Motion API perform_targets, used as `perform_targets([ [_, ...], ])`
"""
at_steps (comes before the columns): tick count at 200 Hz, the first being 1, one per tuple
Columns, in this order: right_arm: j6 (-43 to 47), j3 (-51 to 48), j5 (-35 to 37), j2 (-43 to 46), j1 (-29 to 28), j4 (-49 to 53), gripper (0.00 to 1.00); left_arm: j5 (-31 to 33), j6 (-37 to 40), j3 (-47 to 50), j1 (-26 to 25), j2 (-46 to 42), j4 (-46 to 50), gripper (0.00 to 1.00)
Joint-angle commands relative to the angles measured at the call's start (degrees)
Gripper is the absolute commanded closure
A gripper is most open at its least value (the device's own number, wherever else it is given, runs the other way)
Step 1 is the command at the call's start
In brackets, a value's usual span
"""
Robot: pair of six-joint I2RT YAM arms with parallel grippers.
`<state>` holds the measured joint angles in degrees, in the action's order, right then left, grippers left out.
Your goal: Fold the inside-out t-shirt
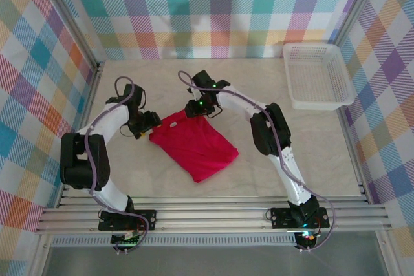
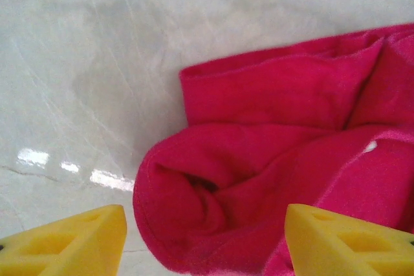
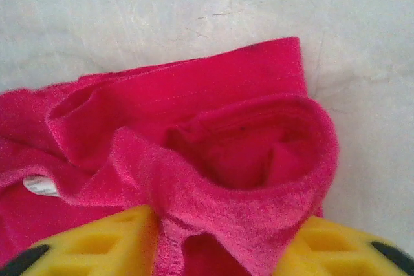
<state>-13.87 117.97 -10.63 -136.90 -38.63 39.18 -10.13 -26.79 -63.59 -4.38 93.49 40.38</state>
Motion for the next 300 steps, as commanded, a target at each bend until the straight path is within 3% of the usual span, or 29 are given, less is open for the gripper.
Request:
perform_targets([
  [1, 2.24, 3.01, 0.85, 0.73, -0.29, 1.77, 0.78, -2.25, -1.20, 2.22, -0.51, 1.53, -2.15, 0.41],
  [28, 3.01, 3.82, 2.99, 2.38, -0.13, 2.95, 0.90, -0.53, -1.69, 0.93, -1.31, 4.63, -3.85, 0.66],
  [39, 3.22, 4.62, 3.57, 2.92, 0.04, 3.63, 0.90, 0.35, -1.69, -0.66, -1.33, 5.81, -3.29, 0.79],
  [66, 3.58, 6.52, 4.22, 3.48, 1.11, 4.94, 0.90, 3.08, -1.19, -5.33, -1.33, 7.39, -0.83, 0.99],
  [144, 2.38, 15.84, 4.66, -2.70, 3.69, 6.73, 0.89, 8.26, -0.33, -16.56, -1.15, 15.30, 2.75, 1.00],
  [153, 2.06, 18.73, 4.67, -4.66, 4.08, 7.86, 0.85, 8.54, -0.05, -17.87, -1.16, 16.65, 3.17, 1.00],
  [160, 1.75, 21.11, 4.49, -6.24, 4.22, 9.14, 0.72, 8.52, -0.02, -18.03, -1.15, 17.05, 3.39, 1.00],
  [165, 1.37, 23.14, 4.35, -7.36, 4.34, 10.50, 0.60, 8.32, -0.02, -17.79, -1.20, 16.72, 3.31, 0.93],
  [182, 0.40, 29.98, 3.78, -9.27, 4.94, 17.41, 0.56, 9.12, -0.28, -15.38, -1.92, 12.44, 3.06, 0.56],
  [193, -0.10, 30.67, 3.55, -7.45, 5.22, 20.61, 0.50, 11.65, -0.22, -13.66, -3.06, 8.04, 4.09, 0.42],
  [214, 0.41, 20.65, 0.62, 1.79, 5.32, 20.35, 0.48, 11.74, -0.49, -9.37, -5.27, -0.74, 4.86, 0.42],
  [243, -2.36, -7.41, -9.57, 17.50, 5.33, 6.79, 0.56, 0.15, -2.94, -2.37, -6.49, -8.93, -1.03, 0.46],
  [272, -7.48, -27.27, -16.18, 25.23, 5.32, -4.96, 0.63, -1.18, -2.44, -2.62, -8.24, -6.09, -1.96, 0.43],
  [300, -10.39, -36.86, -18.01, 26.58, 5.34, -10.65, 0.65, 3.13, 0.52, -6.29, -8.88, 1.51, 0.61, 0.38],
])
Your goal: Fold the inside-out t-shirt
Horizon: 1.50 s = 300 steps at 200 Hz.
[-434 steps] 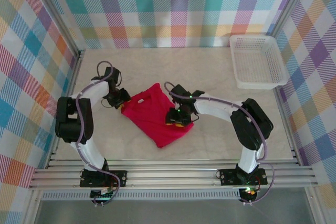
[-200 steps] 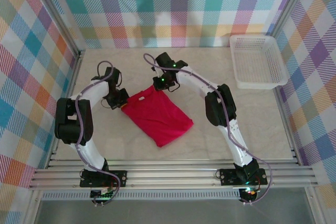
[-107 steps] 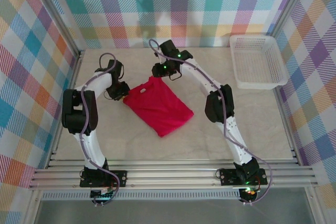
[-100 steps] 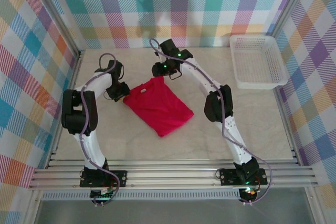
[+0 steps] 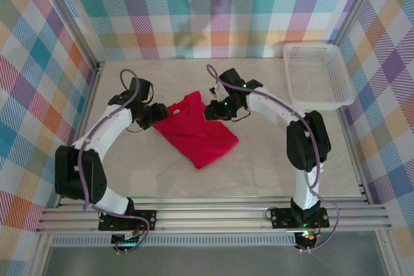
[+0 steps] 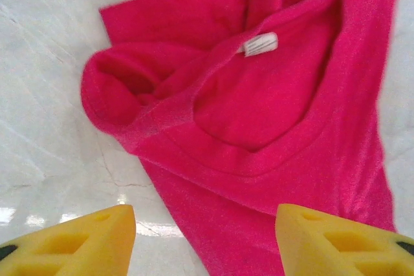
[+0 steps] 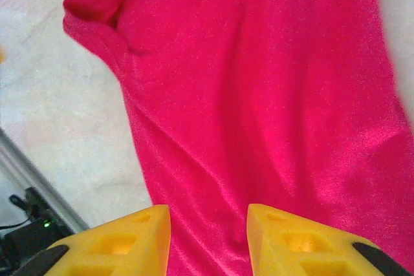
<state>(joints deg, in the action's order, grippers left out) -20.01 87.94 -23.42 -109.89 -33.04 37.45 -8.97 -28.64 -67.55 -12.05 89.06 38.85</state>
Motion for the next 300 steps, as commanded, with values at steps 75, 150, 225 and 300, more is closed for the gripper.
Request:
perform_targets([
  [75, -6.09, -21.43, 0.11, 1.21, -0.72, -10.94, 0.70, 13.04, 4.29, -16.63, -1.30, 22.35, 5.91, 0.81],
  [150, -16.88, -32.94, 4.58, 10.90, -9.98, -12.27, 0.70, 8.75, 6.80, -33.32, -1.65, 33.69, 13.62, 0.61],
  [225, -8.61, -16.47, 6.39, 8.39, 1.99, -9.46, 0.25, 4.51, 7.38, -24.20, 0.32, 20.46, 13.61, 0.28],
  [300, 1.90, 9.13, 0.49, -15.02, 6.74, -5.23, 0.15, -15.97, 5.46, -5.85, 2.30, 13.96, -0.94, 0.14],
])
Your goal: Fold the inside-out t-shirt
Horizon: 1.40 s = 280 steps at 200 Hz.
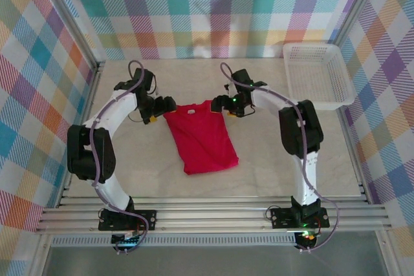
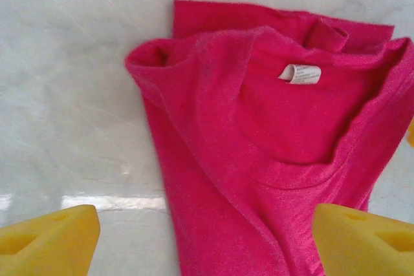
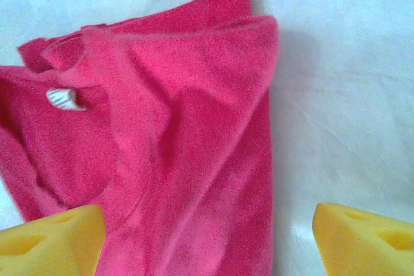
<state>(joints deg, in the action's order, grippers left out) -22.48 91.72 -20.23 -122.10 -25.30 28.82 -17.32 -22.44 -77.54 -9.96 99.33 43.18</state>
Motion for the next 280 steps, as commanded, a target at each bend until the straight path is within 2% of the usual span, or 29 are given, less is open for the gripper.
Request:
perform_targets([
  [1, 4.37, 5.55, -2.71, -2.93, -0.99, 3.46, 0.15, -7.72, -0.80, 4.28, 0.20, 3.77, -5.37, 0.14],
  [32, 3.35, 9.51, -6.03, -7.32, -0.87, 2.66, 0.18, -9.05, -2.73, 6.32, 0.20, 8.54, -12.32, 0.15],
  [52, 0.07, 8.41, -11.14, -7.97, -0.98, -1.91, 0.29, -11.58, -5.20, 6.81, -0.10, 11.49, -18.07, 0.22],
  [74, -2.66, 7.48, -12.81, -8.31, -0.98, -5.48, 0.41, -13.38, -8.30, 7.38, -0.67, 13.24, -24.10, 0.31],
  [94, -3.14, 8.93, -13.26, -9.67, -0.94, -5.11, 0.42, -15.80, -10.91, 7.06, -1.03, 15.13, -28.37, 0.45],
  [145, -3.26, 10.99, -13.34, -12.40, -0.73, -4.56, 0.45, -16.95, -15.18, 6.71, -2.52, 18.54, -35.53, 0.59],
  [179, -4.70, 12.46, -14.77, -13.42, 0.14, -5.79, 0.70, -17.20, -17.42, 6.08, -2.61, 19.05, -40.49, 0.65],
  [207, -4.90, 14.93, -15.82, -13.35, 0.67, -4.89, 0.90, -18.72, -19.34, 4.98, -2.88, 19.37, -45.00, 0.87],
  [220, -4.64, 15.76, -16.07, -12.76, 0.86, -4.15, 0.96, -18.68, -19.18, 3.65, -2.88, 19.18, -44.11, 1.00],
  [240, -4.08, 16.92, -15.93, -11.40, 1.45, -3.02, 1.00, -17.08, -15.62, -0.36, -2.81, 18.65, -37.60, 1.00],
  [280, -3.53, 23.10, -15.55, -9.48, 4.67, 0.30, 1.00, -13.10, -8.32, -14.37, -2.09, 18.42, -22.69, 1.00],
])
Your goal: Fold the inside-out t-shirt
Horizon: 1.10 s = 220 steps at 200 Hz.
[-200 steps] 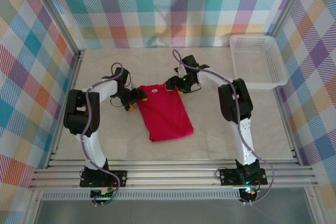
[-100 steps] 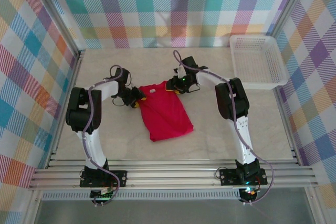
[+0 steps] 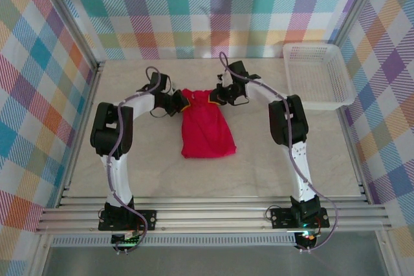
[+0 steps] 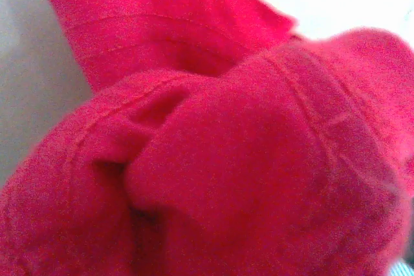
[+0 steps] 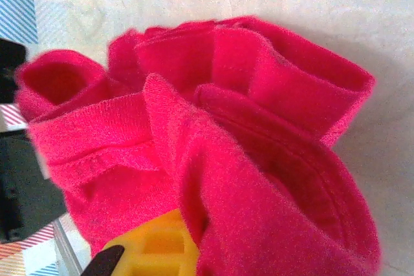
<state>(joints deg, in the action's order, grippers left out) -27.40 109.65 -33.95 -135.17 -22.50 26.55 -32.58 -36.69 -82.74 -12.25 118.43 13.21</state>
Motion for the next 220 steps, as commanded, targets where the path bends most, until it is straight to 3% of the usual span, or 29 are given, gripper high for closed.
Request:
perform_targets([
  [1, 1.39, 5.51, -1.87, 3.60, 1.95, 2.78, 1.00, 2.25, 6.06, -9.67, 0.25, -0.63, 7.71, 1.00],
  [52, 3.38, 26.82, -1.82, 3.69, 4.97, 13.17, 1.00, 3.60, 10.36, -33.19, 0.65, 1.14, 19.33, 1.00],
  [81, 4.97, 31.80, -2.48, 5.74, 5.07, 16.72, 1.00, 3.84, 10.33, -29.92, 0.40, -4.64, 14.63, 1.00],
  [97, 5.47, 21.76, -3.40, 10.87, 4.34, 13.24, 1.00, 3.93, 10.02, -20.13, -0.41, -9.99, 8.56, 1.00],
  [138, 2.31, -25.11, -2.02, 31.19, 0.53, -8.45, 1.00, 8.45, 7.67, 15.74, -6.34, -24.10, -10.44, 1.00],
  [159, 0.39, -42.42, 0.56, 38.73, -1.49, -14.55, 1.00, 11.90, 4.09, 29.40, -8.60, -29.26, -16.77, 1.00],
  [182, -0.99, -50.69, 2.11, 42.24, -3.43, -16.56, 1.00, 14.20, 1.93, 36.56, -10.02, -33.50, -19.27, 1.00],
  [220, -0.46, -50.52, 2.95, 42.27, -3.86, -15.25, 1.00, 15.24, 1.25, 38.03, -10.59, -36.00, -17.17, 1.00],
])
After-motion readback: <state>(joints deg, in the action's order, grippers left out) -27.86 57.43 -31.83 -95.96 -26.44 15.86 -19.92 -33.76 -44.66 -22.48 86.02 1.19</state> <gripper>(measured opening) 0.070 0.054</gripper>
